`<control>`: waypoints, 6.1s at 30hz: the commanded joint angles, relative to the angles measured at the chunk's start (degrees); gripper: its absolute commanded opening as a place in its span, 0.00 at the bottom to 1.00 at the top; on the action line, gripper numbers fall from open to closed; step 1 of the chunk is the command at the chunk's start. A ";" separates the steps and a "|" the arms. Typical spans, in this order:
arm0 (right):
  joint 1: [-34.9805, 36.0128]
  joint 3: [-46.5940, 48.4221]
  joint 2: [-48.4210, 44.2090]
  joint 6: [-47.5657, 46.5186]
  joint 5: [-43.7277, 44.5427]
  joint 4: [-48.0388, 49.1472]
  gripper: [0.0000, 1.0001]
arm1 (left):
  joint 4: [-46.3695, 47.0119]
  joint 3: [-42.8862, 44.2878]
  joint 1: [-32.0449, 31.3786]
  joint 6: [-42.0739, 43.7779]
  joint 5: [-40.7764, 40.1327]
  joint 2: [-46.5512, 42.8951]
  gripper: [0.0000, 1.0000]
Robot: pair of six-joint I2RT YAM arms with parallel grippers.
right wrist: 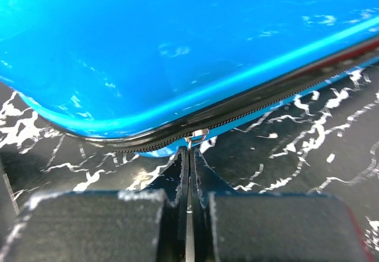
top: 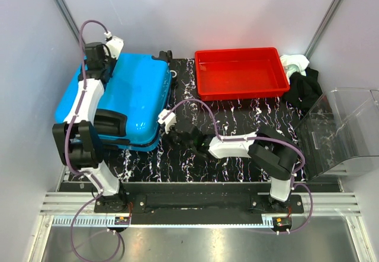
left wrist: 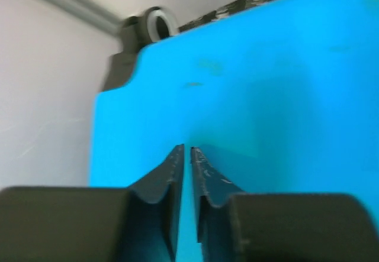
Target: Open, take out, and arrange the luggage
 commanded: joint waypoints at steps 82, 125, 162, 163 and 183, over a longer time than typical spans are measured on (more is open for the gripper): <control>-17.72 22.92 9.92 -2.67 -3.92 -13.26 0.00 | -58.34 -17.05 7.53 54.10 34.86 -47.31 0.00; -29.59 66.72 44.48 -4.17 -32.57 11.33 0.00 | -43.60 -20.92 7.62 28.04 21.55 -45.12 0.68; -26.96 52.74 32.35 -6.00 -28.54 5.90 0.00 | -8.17 -38.50 41.11 -7.16 7.35 -34.93 0.74; -26.78 51.94 31.82 -6.18 -28.36 5.81 0.00 | -6.51 -38.32 40.32 -6.98 8.13 -34.05 0.74; -21.07 24.61 14.51 -3.11 -25.63 11.61 0.00 | -3.57 -22.15 27.75 -8.65 4.37 -24.11 0.77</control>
